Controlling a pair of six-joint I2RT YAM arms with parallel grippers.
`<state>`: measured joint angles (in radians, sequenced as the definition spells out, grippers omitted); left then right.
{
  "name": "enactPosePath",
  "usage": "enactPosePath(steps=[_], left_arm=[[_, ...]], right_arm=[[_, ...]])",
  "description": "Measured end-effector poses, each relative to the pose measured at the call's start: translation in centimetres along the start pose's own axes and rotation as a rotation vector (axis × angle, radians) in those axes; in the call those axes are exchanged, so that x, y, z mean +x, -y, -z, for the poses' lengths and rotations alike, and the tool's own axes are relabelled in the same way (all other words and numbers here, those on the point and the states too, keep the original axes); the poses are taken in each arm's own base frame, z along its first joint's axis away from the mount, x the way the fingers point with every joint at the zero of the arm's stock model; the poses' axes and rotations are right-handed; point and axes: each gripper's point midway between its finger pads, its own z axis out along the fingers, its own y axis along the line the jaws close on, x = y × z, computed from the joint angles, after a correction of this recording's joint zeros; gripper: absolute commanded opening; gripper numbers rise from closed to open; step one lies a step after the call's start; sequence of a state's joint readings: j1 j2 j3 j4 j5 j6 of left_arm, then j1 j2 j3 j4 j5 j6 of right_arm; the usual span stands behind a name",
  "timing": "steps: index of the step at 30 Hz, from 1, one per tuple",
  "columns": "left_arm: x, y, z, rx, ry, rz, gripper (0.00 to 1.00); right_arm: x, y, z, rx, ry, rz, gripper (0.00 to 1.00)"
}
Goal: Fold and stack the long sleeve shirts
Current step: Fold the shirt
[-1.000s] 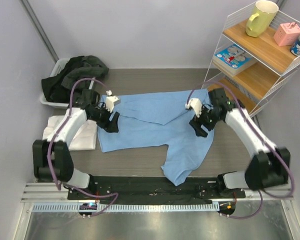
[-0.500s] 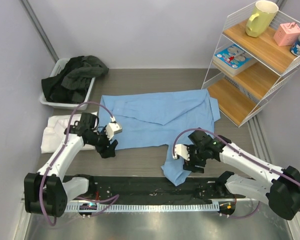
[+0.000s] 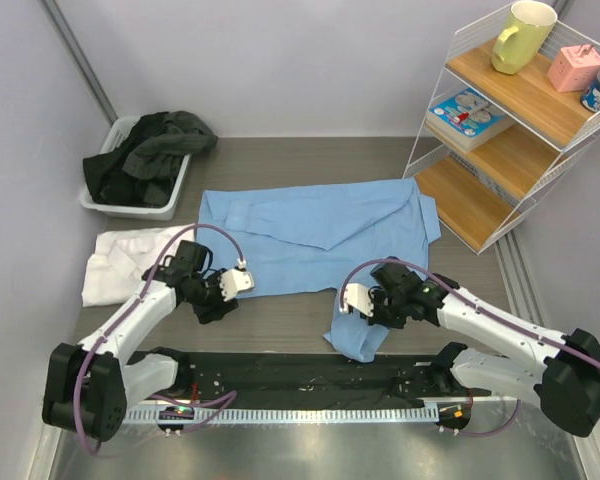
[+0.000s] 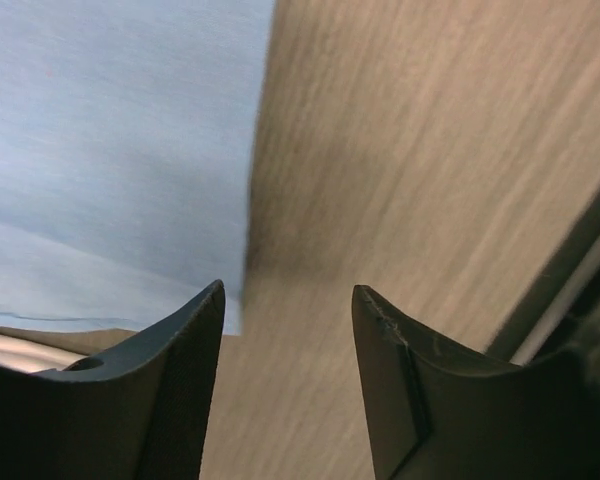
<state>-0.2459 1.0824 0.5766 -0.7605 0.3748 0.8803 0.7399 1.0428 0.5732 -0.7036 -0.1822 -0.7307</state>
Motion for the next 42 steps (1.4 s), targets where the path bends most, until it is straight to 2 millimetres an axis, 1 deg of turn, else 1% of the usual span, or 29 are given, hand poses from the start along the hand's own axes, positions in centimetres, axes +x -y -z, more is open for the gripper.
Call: enactPosePath(steps=[5, 6, 8, 11, 12, 13, 14, 15, 20, 23, 25, 26, 27, 29, 31, 35, 38, 41, 42], left_arm=[[-0.3, -2.3, -0.5, -0.087, -0.018, -0.074, 0.43], [-0.2, -2.7, -0.8, -0.095, -0.029, -0.087, 0.4], [0.1, -3.0, -1.1, -0.096, -0.046, -0.101, 0.38], [0.7, -2.7, -1.6, -0.081, -0.069, -0.13, 0.24], [0.9, -2.4, -1.7, -0.068, -0.077, -0.146, 0.14], [1.0, -2.3, -1.7, -0.068, -0.078, -0.152, 0.08], [0.9, -2.3, -1.6, -0.07, -0.079, -0.168, 0.03], [0.9, -2.3, -1.5, -0.072, -0.079, -0.179, 0.0], [0.7, -1.6, -0.1, -0.089, -0.065, -0.191, 0.0], [0.1, -1.4, 1.1, -0.106, -0.042, -0.197, 0.0], [-0.4, -1.5, 1.6, -0.114, -0.027, -0.202, 0.0], [-0.6, -1.6, 1.8, -0.117, -0.022, -0.203, 0.03], [-0.6, -1.5, 1.7, -0.115, -0.022, -0.202, 0.14], [-0.5, -1.5, 1.5, -0.106, -0.028, -0.19, 0.42], [-0.3, -1.6, 1.1, -0.098, -0.037, -0.172, 0.48], [-0.1, -2.2, 0.3, -0.103, -0.054, -0.158, 0.49], [0.6, -2.8, -0.4, -0.125, -0.077, -0.166, 0.49], [1.6, -3.0, -1.2, -0.142, -0.109, -0.186, 0.47], [1.4, -3.4, -1.2, -0.163, -0.107, -0.2, 0.46]], right_arm=[[-0.1, 0.7, 0.8, 0.055, 0.012, 0.008, 0.01], [-0.1, 0.7, 0.9, 0.06, 0.01, 0.008, 0.01], [0.1, 0.8, 1.2, 0.066, 0.006, 0.008, 0.01], [0.2, 0.8, 1.7, 0.076, 0.003, 0.007, 0.01], [0.2, 0.8, 1.9, 0.082, 0.006, 0.006, 0.01], [0.1, 0.8, 2.1, 0.088, 0.01, 0.006, 0.01], [0.1, 0.8, 2.4, 0.1, 0.019, 0.007, 0.01], [0.0, 0.9, 2.7, 0.11, 0.026, 0.008, 0.01], [-0.5, 1.1, 4.7, 0.157, 0.061, 0.004, 0.01], [-1.3, 1.5, 6.3, 0.192, 0.096, -0.008, 0.01], [-1.7, 1.7, 6.9, 0.212, 0.115, -0.011, 0.01], [-1.7, 1.8, 7.1, 0.219, 0.119, -0.014, 0.01], [-1.7, 1.8, 7.1, 0.219, 0.117, -0.015, 0.01], [-1.6, 1.8, 7.1, 0.219, 0.113, -0.02, 0.01], [-1.5, 1.8, 6.9, 0.212, 0.103, -0.025, 0.01], [-1.3, 1.8, 6.5, 0.204, 0.083, -0.031, 0.01], [-1.2, 1.9, 6.4, 0.204, 0.078, -0.032, 0.01], [-1.3, 2.0, 6.4, 0.207, 0.076, -0.033, 0.01], [-1.3, 2.0, 6.4, 0.208, 0.076, -0.033, 0.01]])
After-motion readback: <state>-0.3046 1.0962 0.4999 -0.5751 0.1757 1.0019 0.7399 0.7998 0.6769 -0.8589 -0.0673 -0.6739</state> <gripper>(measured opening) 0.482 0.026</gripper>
